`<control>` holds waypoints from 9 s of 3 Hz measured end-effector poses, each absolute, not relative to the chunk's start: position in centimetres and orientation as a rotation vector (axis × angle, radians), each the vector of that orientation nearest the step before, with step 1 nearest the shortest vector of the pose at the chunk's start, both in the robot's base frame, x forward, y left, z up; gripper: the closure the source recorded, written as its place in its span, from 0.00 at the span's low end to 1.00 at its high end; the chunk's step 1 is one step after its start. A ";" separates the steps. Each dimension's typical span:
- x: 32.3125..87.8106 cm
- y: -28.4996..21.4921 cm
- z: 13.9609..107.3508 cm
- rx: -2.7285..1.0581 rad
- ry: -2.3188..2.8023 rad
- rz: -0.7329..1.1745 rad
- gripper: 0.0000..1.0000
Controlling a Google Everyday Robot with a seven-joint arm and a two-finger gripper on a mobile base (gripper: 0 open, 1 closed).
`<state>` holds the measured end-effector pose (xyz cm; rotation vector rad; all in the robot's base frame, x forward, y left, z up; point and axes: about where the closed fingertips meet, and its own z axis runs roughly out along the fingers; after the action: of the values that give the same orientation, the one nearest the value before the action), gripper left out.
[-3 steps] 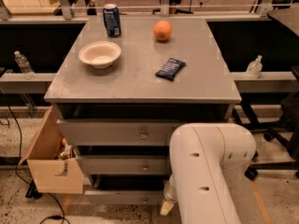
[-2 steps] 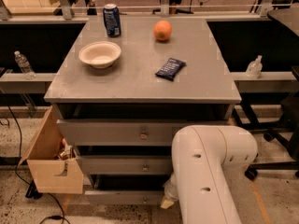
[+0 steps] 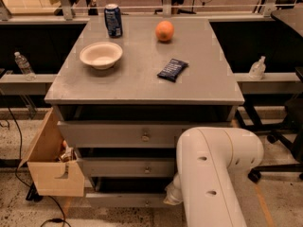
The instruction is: Open bottom drawer
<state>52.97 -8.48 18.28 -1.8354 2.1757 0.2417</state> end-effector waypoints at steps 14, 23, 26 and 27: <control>51.1 -8.2 18.4 -1.846 2.209 0.226 0.18; 49.9 -8.2 18.5 -1.806 2.209 0.269 0.59; 49.8 -8.1 18.4 -1.807 2.209 0.272 0.00; 49.9 -8.3 19.1 -1.796 2.197 0.253 0.00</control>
Offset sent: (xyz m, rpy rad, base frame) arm -0.1015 -0.0223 0.0309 0.0879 0.0672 -0.0591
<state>49.94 -8.30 19.14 -1.7958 2.1968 0.2531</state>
